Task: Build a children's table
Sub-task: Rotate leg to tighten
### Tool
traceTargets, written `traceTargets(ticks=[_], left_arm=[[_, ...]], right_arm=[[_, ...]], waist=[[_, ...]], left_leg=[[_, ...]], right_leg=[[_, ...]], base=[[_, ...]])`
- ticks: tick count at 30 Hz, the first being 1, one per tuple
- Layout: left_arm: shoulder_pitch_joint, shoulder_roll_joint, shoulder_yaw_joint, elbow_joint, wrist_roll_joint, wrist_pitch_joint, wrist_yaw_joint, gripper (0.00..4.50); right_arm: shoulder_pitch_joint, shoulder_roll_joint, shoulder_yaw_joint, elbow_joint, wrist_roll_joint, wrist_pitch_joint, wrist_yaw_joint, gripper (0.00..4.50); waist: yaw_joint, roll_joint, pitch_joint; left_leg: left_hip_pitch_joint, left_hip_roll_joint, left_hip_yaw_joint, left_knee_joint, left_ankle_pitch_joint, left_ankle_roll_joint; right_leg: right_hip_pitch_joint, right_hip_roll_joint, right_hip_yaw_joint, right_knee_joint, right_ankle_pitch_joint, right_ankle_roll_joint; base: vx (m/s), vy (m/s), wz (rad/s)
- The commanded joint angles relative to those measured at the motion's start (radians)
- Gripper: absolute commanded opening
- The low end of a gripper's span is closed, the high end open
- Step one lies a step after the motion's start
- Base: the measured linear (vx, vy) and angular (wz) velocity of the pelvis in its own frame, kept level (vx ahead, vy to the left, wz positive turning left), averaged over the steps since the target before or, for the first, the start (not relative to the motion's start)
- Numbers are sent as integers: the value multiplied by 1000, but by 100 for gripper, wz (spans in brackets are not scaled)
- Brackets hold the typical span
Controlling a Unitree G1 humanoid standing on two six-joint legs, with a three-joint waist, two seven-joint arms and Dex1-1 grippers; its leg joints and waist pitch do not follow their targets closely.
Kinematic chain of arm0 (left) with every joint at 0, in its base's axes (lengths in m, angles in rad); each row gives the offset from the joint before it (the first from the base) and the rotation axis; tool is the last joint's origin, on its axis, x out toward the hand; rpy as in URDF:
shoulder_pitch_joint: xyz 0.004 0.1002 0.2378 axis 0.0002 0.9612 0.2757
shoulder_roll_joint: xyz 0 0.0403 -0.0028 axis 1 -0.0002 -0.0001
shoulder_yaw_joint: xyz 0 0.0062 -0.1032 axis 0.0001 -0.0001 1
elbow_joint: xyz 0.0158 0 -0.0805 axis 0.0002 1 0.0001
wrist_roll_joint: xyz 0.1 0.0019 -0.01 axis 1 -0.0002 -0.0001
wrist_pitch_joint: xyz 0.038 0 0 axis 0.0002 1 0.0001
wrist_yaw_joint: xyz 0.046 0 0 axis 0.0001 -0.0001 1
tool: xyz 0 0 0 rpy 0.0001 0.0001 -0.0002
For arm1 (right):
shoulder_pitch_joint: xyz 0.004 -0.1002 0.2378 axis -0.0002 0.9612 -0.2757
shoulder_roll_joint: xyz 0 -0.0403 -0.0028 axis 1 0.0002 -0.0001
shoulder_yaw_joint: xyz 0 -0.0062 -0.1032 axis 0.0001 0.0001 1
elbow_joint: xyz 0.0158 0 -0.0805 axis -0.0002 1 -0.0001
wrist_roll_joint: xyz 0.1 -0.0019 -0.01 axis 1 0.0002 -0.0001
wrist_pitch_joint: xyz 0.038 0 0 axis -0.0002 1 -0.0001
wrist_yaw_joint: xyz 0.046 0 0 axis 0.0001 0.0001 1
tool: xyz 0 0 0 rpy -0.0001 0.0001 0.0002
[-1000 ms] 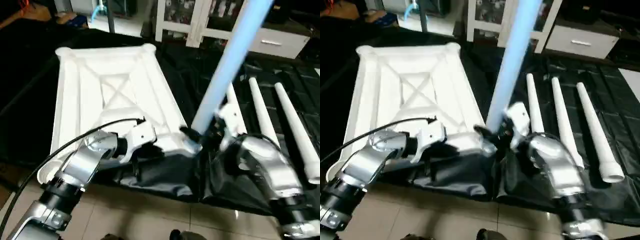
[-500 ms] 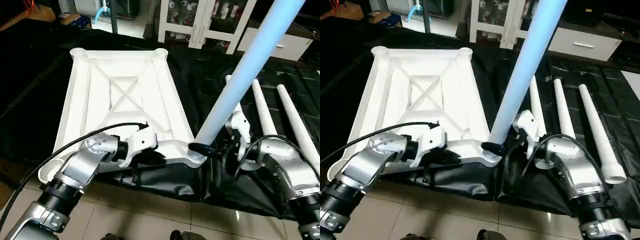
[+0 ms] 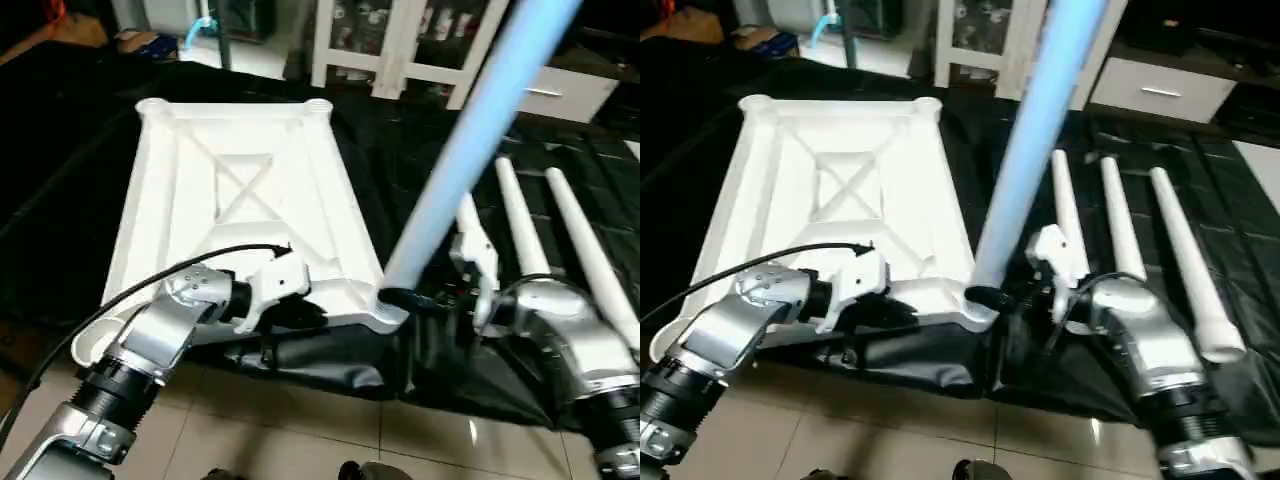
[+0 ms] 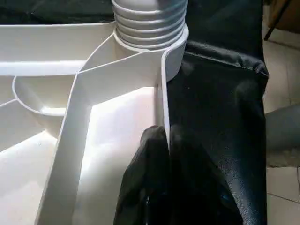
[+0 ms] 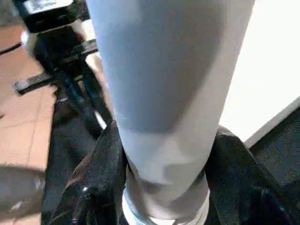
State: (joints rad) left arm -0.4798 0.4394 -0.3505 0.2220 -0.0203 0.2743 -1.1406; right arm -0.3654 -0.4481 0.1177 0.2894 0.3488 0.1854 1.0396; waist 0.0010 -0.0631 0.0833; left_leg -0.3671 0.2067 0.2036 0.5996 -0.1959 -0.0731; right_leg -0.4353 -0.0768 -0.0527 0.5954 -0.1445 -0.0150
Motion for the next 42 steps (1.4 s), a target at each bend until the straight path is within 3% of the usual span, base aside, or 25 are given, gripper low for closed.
traceTargets(ticks=[1, 4, 6, 7, 8, 9, 10, 11, 14, 15, 16, 17, 18, 20, 21, 22, 23, 24, 25, 29, 32, 33, 36, 39, 42], left_arm=[[-16, -46, -19, 14, 8, 64, 43, 0], [-40, -86, 3, 40, 18, 116, 121, 0], [-72, -134, 33, 85, 30, 167, 219, 0], [-99, -168, 52, 132, 47, 196, 298, 0], [-99, -168, 52, 132, 47, 196, 298, 0], [-131, -204, 68, 193, 65, 210, 381, 0], [-139, -215, 72, 208, 70, 213, 403, 0], [-149, -228, 74, 224, 73, 213, 423, 0], [-154, -239, 74, 224, 74, 219, 428, 0], [-154, -244, 77, 203, 67, 236, 415, 0], [-154, -244, 77, 203, 67, 236, 415, 0], [-151, -241, 76, 193, 66, 238, 410, 0], [-146, -234, 72, 186, 69, 235, 404, 0], [-133, -212, 60, 176, 78, 214, 389, 0], [-130, -205, 55, 179, 80, 202, 387, 0], [-127, -196, 54, 185, 79, 194, 380, 0], [-125, -188, 52, 187, 78, 181, 371, 0], [-124, -186, 52, 187, 77, 178, 368, 0], [-119, -178, 49, 183, 73, 162, 352, 0], [-74, -92, -17, 132, 83, -3, 205, 0], [-33, -24, -55, 66, 65, -40, 75, 0], [-26, -13, -59, 51, 55, -35, 50, 0], [-2, 13, -56, 3, 10, -16, -18, 0], [10, 33, -55, -19, -6, -18, -49, 0], [6, 34, -49, -13, -16, -20, -55, 0]], right_arm=[[-5, 35, -32, 52, -73, 26, -194, 196], [-13, 86, -25, 65, -119, 49, -320, 194], [-36, 154, -12, 94, -203, 83, -517, 194], [-62, 209, 10, 129, -272, 105, -659, 193], [-62, 209, 10, 129, -272, 105, -659, 193], [-105, 309, 10, 206, -315, 134, -860, 193], [-119, 341, 6, 233, -324, 137, -925, 193], [-141, 392, -2, 279, -331, 118, -1015, 192], [-161, 437, -11, 321, -341, 70, -1093, 192], [-174, 467, -27, 337, -302, 19, -1054, 192], [-174, 467, -27, 337, -302, 19, -1054, 192], [-173, 467, -27, 328, -297, 1, -1035, 192], [-167, 462, -24, 307, -299, -23, -1008, 192], [-144, 441, -28, 238, -272, -74, -905, 192], [-132, 435, -38, 206, -246, -88, -853, 248], [-114, 422, -58, 158, -195, -93, -781, 262], [-103, 412, -68, 125, -156, -84, -729, 261], [-101, 409, -68, 121, -154, -83, -724, 261], [-93, 390, -69, 98, -143, -80, -695, 270], [-59, 274, -40, 19, -84, -53, -486, 307], [-47, 180, -31, -8, -31, -10, -308, 333], [-45, 160, -32, -11, -24, -4, -273, 342], [-52, 98, -40, 8, -32, -9, -192, 346], [-57, 40, -40, 25, -38, -12, -109, 346], [-62, 6, -32, 48, -44, -26, -58, 346]], waist=[[2, -6, -59], [-9, -6, -53], [-15, -7, -54], [-26, -9, -50], [-30, -8, -48], [-35, -4, -49], [-40, -1, -50], [-50, 1, -53], [-61, 13, -45], [-68, 9, -42], [-69, 15, -40], [-79, 15, -39], [-78, 19, -37], [-77, 22, -41], [-75, 15, -44], [-72, 14, -47], [-63, 13, -51], [-59, 9, -52], [-56, 14, -54], [-42, 15, -59], [-32, 16, -63], [-27, 17, -67], [-5, 19, -68], [2, 15, -66], [6, 13, -61]], left_leg=[[6, 25, -14, -73, -216, 51], [9, 20, -21, -77, -286, 11], [6, 18, -25, -78, -294, 2], [4, 12, -31, -80, -317, -11], [4, 11, -34, -79, -331, -19], [7, 10, -38, -79, -351, -25], [9, 7, -39, -79, -358, -26], [4, 10, -49, -84, -371, -34], [23, 12, -60, -88, -483, -26], [27, 15, -60, -90, -520, -21], [31, 18, -65, -92, -540, -22], [24, 23, -70, -100, -565, -26], [28, 24, -71, -103, -579, -29], [29, 22, -67, -102, -553, -25], [21, 21, -64, -102, -515, -16], [19, 20, -61, -101, -491, -9], [19, 22, -55, -99, -436, 8], [10, 22, -49, -100, -384, 28], [9, 22, -44, -99, -343, 35], [10, 21, -35, -91, -267, 79], [14, 23, -28, -81, -230, 95], [8, 24, -26, -78, -178, 103], [12, 24, -15, -71, -83, 131], [11, 26, -13, -71, -79, 132], [17, 28, -10, -76, -163, 93]], right_leg=[[52, -53, 40, -75, -391, -178], [42, -52, 35, -93, -544, -116], [43, -52, 33, -98, -575, -96], [39, -52, 26, -107, -639, -63], [37, -51, 23, -108, -669, -52], [39, -54, 15, -118, -695, -31], [35, -55, 12, -122, -696, -28], [45, -56, 4, -120, -658, -32], [38, -55, -14, -140, -639, -30], [36, -57, -23, -147, -632, -37], [40, -59, -30, -146, -623, -42], [55, -58, -38, -144, -590, -43], [53, -61, -36, -143, -564, -53], [53, -70, -26, -139, -525, -80], [57, -70, -19, -134, -492, -96], [58, -71, -15, -130, -469, -105], [56, -73, -5, -120, -408, -131], [60, -72, 3, -111, -357, -153], [59, -70, 10, -103, -311, -175], [65, -66, 14, -93, -258, -201], [58, -66, 21, -82, -238, -225], [63, -64, 23, -69, -176, -246], [62, -58, 24, -46, -44, -296], [64, -57, 23, -43, -49, -297], [59, -57, 23, -59, -177, -267]], base=[[0, 0, 0], [-35, 1, -2], [-56, 6, -6], [-70, 9, -13], [-70, 9, -13], [-60, 12, -15], [0, 0, 0], [0, 0, 0], [0, 0, 0], [0, 0, 0], [0, 0, 0], [0, 0, 0], [0, 0, 0], [0, 0, 0], [0, 0, 0], [0, 0, 0], [0, 0, 0], [51, 18, 9], [51, 6, 4], [58, -18, 6], [67, -60, 10], [68, -61, 8], [57, -45, 5], [0, 0, 0], [0, 0, 0]])
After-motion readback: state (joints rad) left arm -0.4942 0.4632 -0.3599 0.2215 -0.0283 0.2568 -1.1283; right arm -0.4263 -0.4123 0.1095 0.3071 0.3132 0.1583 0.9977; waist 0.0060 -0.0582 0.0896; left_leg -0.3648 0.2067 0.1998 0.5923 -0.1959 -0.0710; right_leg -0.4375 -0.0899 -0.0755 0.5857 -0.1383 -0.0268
